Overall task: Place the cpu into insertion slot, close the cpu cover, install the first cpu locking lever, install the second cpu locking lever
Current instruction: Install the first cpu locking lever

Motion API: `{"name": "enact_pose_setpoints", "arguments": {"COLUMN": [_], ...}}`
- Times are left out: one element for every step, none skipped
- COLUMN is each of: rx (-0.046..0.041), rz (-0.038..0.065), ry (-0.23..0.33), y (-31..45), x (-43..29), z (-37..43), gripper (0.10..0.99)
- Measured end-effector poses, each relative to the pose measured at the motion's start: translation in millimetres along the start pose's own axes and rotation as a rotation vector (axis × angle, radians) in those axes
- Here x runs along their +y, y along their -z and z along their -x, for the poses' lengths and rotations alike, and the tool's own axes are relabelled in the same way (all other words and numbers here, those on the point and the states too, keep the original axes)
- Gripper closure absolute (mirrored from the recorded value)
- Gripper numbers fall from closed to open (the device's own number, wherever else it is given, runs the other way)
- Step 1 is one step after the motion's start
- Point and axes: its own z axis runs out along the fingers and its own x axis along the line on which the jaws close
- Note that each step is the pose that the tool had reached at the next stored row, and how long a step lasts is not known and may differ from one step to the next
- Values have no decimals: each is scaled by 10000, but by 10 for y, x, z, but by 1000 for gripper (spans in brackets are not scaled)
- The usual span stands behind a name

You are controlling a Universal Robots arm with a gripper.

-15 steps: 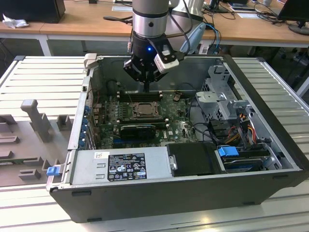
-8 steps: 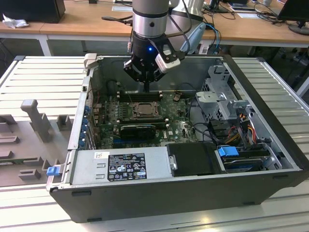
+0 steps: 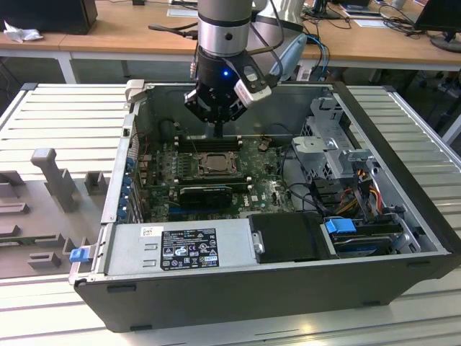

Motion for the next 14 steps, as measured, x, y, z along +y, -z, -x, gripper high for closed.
{"name": "enact_pose_setpoints", "arguments": {"rx": [-1, -2, 0, -1, -3, -4, -6, -6, -6, -6, -6, -6, -6, -6], "rz": [5, 10, 14, 19, 23, 25, 26, 28, 30, 32, 34, 34, 34, 35], "ry": [27, 31, 32, 33, 34, 34, 35, 33, 32, 33, 33, 33, 33, 34], "y": [-2, -3, -2, -3, -4, -4, -5, -6, -6, -6, -7, -7, -7, -8], "x": [0, 0, 0, 1, 3, 4, 5, 6, 8, 8, 10, 10, 11, 12], "z": [-4, -14, -33, -45, -70, -86, -104, -118, -134, -143, -156, -168, -176, -185], "gripper": [980, 980, 980, 980, 980, 980, 980, 980, 980, 980, 980, 980, 980, 980]}}
